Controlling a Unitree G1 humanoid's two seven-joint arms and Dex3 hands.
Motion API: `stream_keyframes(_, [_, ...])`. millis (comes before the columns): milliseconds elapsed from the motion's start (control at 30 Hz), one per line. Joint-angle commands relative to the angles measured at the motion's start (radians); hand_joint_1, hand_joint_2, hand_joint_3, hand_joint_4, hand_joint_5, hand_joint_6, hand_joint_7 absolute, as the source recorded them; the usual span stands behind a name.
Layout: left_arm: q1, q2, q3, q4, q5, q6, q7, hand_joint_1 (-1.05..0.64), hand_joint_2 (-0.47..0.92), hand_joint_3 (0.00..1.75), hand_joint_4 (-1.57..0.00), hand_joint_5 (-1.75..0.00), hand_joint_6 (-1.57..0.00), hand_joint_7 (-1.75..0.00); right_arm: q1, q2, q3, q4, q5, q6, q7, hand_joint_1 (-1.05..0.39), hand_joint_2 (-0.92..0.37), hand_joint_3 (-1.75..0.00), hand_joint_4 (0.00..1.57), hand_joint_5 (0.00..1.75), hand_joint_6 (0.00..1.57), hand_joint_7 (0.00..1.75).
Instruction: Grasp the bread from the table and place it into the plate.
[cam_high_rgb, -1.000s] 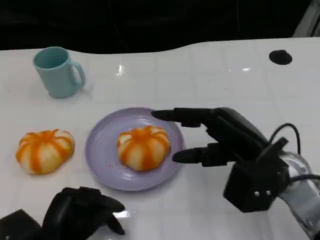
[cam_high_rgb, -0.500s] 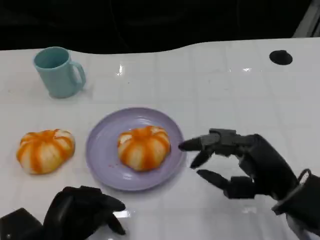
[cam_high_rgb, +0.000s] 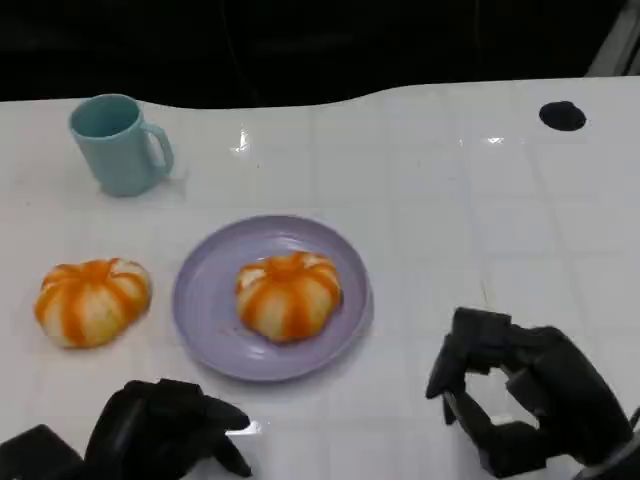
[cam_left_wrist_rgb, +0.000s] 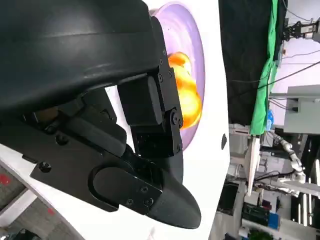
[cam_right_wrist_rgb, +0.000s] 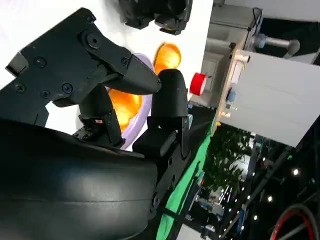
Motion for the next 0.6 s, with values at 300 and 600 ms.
stream_keyframes(300, [0.019, 0.015, 0.005, -0.021, -0.018, 0.004, -0.022, -1.05, 0.84, 0.00, -1.43, -0.74, -1.57, -0.18, 0.077, 0.040, -0.040, -0.009, 0.035, -0.043, -0.008, -0.24, -0.40, -1.40, 0.82, 1.75, 0.61, 1.74])
stream_keyframes(600, [0.016, 0.026, 0.011, -0.012, -0.016, 0.001, -0.024, -1.05, 0.85, 0.00, -1.44, -0.72, -1.57, -0.18, 0.073, 0.086, -0.063, 0.065, 0.063, -0.089, -0.003, -0.27, -0.44, -1.37, 0.83, 1.75, 0.61, 1.75])
